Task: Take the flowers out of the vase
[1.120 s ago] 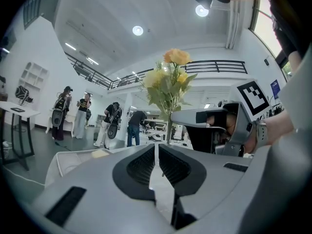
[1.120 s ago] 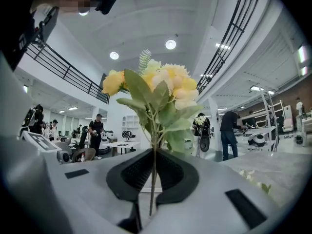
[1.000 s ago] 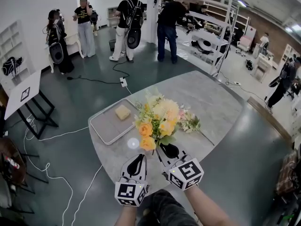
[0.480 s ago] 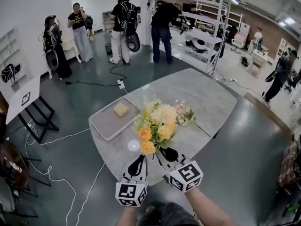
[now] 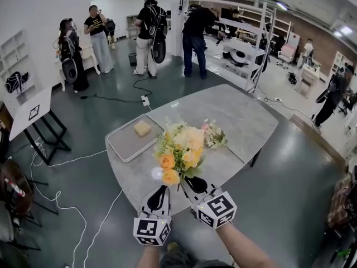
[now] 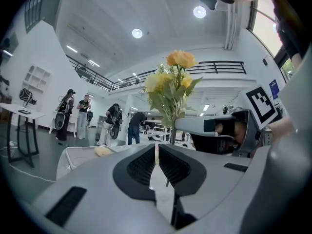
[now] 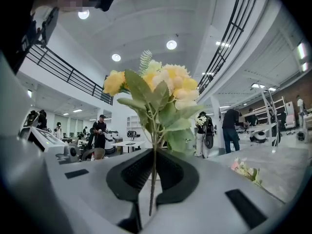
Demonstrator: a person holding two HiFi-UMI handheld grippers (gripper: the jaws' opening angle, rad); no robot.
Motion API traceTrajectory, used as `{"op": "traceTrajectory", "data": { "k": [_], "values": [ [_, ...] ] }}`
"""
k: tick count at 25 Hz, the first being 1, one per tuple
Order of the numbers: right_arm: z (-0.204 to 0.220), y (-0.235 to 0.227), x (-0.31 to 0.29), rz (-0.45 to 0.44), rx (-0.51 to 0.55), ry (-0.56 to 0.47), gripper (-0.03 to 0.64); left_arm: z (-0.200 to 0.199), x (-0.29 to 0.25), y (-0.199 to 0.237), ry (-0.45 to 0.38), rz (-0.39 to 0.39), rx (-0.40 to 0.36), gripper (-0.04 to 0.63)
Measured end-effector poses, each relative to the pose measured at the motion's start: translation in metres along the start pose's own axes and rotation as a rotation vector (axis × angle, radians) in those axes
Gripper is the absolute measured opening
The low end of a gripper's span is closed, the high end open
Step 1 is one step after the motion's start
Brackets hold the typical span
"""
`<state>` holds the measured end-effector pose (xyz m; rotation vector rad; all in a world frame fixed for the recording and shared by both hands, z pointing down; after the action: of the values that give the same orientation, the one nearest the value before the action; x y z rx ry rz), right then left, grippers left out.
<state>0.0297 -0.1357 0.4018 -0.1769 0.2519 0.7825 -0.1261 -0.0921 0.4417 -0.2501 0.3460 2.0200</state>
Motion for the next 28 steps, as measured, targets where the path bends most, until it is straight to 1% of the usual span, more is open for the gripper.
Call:
{"op": "traceTrajectory", "data": {
  "k": [5,11,21,28],
  "values": [
    [0.007,0.005,0.016,-0.033,0.011,0.013,0.032,0.008,0.011,-0.018,0.002,-0.024,0.017,0.025],
    [0.019,0.011,0.04,-0.05,-0.001,0.03,0.032,0.017,0.027,-0.041,0.01,-0.043,0.035,0.025],
    [0.03,0.018,0.077,-0.072,-0.002,0.028,0.032,0.02,0.048,-0.073,0.004,-0.071,0.036,0.025],
    [0.041,0.028,0.102,-0.074,-0.001,0.025,0.032,0.031,0.064,-0.094,0.005,-0.068,0.03,0.025]
  ]
}}
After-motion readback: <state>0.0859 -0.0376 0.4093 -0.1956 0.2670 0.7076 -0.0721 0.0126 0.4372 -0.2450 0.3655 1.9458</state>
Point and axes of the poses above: the fingertips, and each gripper's own axes: x backward along the fingers, y to its left, z out of its underside, the point moved 9 cm from there along x, backward along the fingers, and after that the axes turned 15 degrees about y, right-handed, at the moved point
